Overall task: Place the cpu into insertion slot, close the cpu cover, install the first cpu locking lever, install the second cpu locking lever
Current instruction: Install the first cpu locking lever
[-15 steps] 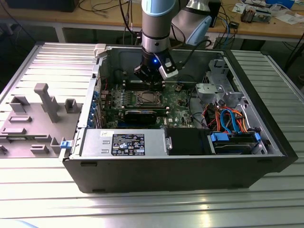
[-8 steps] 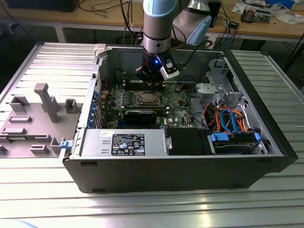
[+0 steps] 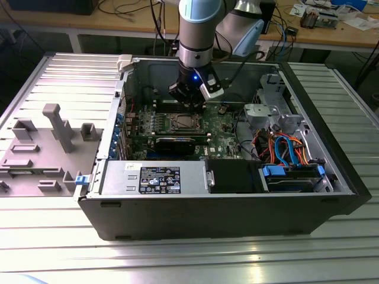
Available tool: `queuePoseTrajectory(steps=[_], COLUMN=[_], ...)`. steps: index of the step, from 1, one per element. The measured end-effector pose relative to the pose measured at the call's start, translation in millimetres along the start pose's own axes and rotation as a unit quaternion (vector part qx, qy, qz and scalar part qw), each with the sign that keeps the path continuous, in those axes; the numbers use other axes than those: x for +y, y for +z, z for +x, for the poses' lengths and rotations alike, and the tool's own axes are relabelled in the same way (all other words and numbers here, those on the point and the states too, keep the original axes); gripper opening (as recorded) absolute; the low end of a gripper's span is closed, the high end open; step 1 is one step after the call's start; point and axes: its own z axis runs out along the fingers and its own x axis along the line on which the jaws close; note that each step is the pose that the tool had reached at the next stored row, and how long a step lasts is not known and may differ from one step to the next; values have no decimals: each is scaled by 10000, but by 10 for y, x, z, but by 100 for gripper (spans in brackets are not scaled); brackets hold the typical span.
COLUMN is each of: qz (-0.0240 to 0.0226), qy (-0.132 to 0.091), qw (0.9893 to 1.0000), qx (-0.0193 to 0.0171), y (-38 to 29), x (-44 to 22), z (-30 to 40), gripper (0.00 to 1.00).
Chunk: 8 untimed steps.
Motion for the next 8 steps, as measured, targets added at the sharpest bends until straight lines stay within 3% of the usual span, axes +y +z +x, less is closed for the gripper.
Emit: queuePoseTrajectory(steps=[8], qz=[-1], qy=[0], qw=[10000], qx=[-1], y=[-13], x=[2], z=[-1], gripper=[11])
